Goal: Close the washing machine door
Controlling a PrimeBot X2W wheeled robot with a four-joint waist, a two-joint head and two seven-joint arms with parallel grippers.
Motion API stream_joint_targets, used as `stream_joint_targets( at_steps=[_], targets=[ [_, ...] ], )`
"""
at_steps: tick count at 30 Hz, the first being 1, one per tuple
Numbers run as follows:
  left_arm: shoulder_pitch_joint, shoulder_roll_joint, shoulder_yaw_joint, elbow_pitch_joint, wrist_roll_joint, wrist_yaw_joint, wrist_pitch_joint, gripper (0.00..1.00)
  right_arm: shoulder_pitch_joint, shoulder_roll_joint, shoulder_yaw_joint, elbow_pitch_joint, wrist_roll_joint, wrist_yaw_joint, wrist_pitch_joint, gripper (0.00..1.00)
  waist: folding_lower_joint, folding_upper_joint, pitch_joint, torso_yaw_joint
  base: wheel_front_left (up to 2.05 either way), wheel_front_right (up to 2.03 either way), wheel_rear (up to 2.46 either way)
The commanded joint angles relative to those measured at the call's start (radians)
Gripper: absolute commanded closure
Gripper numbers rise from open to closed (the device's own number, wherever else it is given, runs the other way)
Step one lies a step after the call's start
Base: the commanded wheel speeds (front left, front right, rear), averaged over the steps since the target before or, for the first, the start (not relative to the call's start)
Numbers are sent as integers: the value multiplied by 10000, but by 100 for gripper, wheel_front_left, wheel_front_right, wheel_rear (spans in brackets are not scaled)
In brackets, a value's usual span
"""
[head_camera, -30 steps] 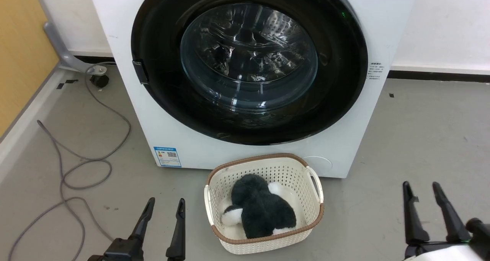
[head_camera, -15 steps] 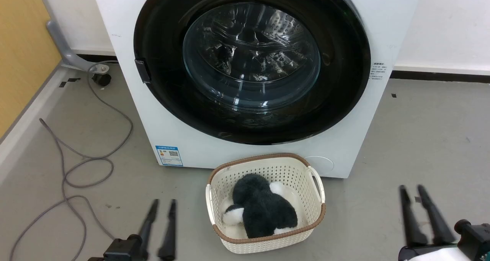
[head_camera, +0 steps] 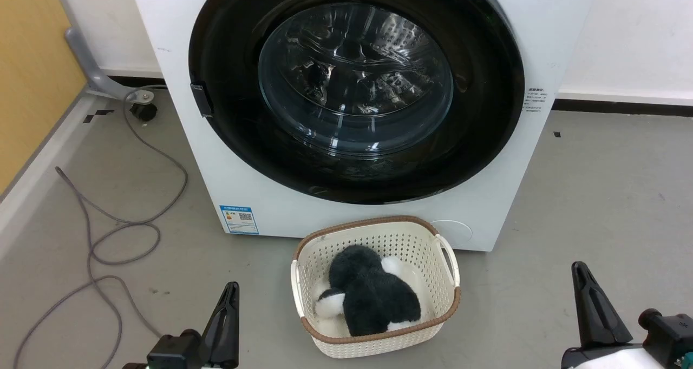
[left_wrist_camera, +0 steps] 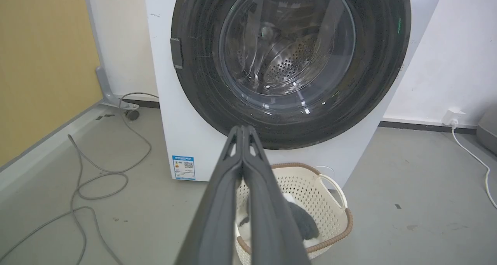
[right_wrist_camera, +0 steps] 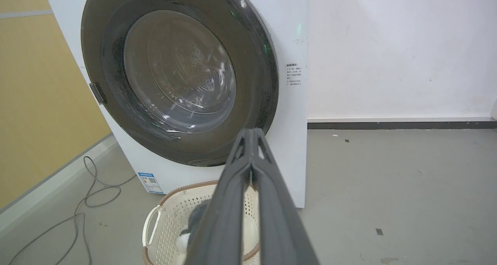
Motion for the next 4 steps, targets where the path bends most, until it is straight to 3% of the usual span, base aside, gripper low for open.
stream_joint_targets(
  at_steps=[1, 4],
  targets=[
    [-101, 0, 43, -50, 87, 30, 38, 100, -92, 12, 22, 19, -117, -1, 44, 100, 0, 0, 1, -3, 0, 0, 0],
    [-127, 0, 64, -68, 123, 38, 98, 100, -119, 15, 36, 26, -165, -1, 82, 100, 0, 0, 6, -17, 0, 0, 0]
  ],
)
